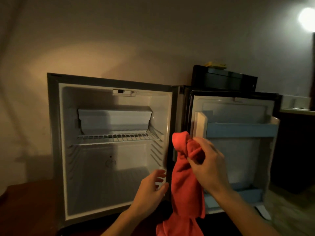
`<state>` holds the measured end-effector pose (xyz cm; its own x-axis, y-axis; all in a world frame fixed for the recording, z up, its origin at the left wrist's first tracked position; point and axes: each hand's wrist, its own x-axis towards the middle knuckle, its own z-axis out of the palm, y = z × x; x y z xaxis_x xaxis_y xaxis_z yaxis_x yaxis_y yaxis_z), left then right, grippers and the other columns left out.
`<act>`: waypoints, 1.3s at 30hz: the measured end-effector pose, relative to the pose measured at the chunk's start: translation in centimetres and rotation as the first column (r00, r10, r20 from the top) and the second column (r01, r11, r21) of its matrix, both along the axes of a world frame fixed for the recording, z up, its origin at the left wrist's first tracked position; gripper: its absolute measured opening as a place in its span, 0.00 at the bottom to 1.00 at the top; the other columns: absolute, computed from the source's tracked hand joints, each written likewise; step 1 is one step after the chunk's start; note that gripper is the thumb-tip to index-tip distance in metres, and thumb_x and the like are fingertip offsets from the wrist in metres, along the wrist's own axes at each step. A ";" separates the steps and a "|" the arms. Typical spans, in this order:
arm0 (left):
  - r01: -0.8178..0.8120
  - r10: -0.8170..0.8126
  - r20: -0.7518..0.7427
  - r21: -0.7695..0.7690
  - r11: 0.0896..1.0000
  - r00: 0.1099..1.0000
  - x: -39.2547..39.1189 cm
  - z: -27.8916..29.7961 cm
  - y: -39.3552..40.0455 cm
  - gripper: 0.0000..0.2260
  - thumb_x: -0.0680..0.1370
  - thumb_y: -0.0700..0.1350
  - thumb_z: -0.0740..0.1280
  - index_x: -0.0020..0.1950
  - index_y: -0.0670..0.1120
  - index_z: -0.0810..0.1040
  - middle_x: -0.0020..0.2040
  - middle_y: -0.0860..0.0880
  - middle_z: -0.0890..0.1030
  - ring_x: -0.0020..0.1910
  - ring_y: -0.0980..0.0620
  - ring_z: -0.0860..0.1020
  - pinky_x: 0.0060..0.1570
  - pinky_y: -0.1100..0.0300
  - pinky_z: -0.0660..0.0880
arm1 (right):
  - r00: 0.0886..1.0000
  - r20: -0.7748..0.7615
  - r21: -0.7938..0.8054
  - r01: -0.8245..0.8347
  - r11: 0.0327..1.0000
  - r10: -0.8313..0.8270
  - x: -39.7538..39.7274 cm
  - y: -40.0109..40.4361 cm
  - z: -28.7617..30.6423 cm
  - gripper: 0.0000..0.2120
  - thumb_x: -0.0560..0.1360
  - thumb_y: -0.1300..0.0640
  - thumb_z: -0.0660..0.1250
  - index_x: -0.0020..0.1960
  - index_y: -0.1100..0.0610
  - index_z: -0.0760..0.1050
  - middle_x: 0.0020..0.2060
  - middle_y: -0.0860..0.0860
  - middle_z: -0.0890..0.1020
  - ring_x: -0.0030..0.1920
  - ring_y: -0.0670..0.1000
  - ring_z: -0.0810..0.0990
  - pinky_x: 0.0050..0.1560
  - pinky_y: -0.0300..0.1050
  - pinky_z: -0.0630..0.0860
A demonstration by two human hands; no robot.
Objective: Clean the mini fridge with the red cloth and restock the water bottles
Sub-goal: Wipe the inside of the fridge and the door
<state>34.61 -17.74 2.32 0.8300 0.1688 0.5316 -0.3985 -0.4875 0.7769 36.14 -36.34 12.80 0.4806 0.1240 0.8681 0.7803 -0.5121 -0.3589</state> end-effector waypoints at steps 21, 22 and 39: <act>-0.195 0.211 0.237 -0.089 0.977 0.948 7.2 1.7 -5.3 0.10 0.66 0.43 0.65 0.46 0.48 0.79 0.39 0.53 0.82 0.39 0.53 0.81 0.36 0.51 0.76 | 0.989 0.082 -0.063 0.131 0.989 -0.125 6.4 0.4 11.5 0.05 0.70 0.61 0.66 0.45 0.58 0.75 0.40 0.59 0.82 0.43 0.63 0.79 0.39 0.47 0.67; -0.168 0.182 0.238 -0.078 0.983 0.954 7.3 1.8 -5.1 0.10 0.66 0.42 0.65 0.45 0.49 0.80 0.39 0.54 0.83 0.38 0.56 0.81 0.36 0.51 0.77 | 0.987 0.092 -0.081 0.138 0.987 -0.130 6.1 0.4 11.2 0.05 0.70 0.61 0.66 0.45 0.59 0.75 0.41 0.59 0.81 0.44 0.63 0.78 0.40 0.49 0.68; -0.108 0.079 0.343 0.065 0.992 0.936 8.7 1.4 -3.6 0.13 0.70 0.48 0.72 0.50 0.44 0.78 0.41 0.50 0.83 0.38 0.46 0.81 0.33 0.43 0.75 | 0.999 -0.003 -0.178 0.053 0.983 -0.054 6.7 -1.7 6.1 0.30 0.66 0.56 0.74 0.68 0.57 0.74 0.64 0.54 0.77 0.61 0.58 0.75 0.63 0.50 0.72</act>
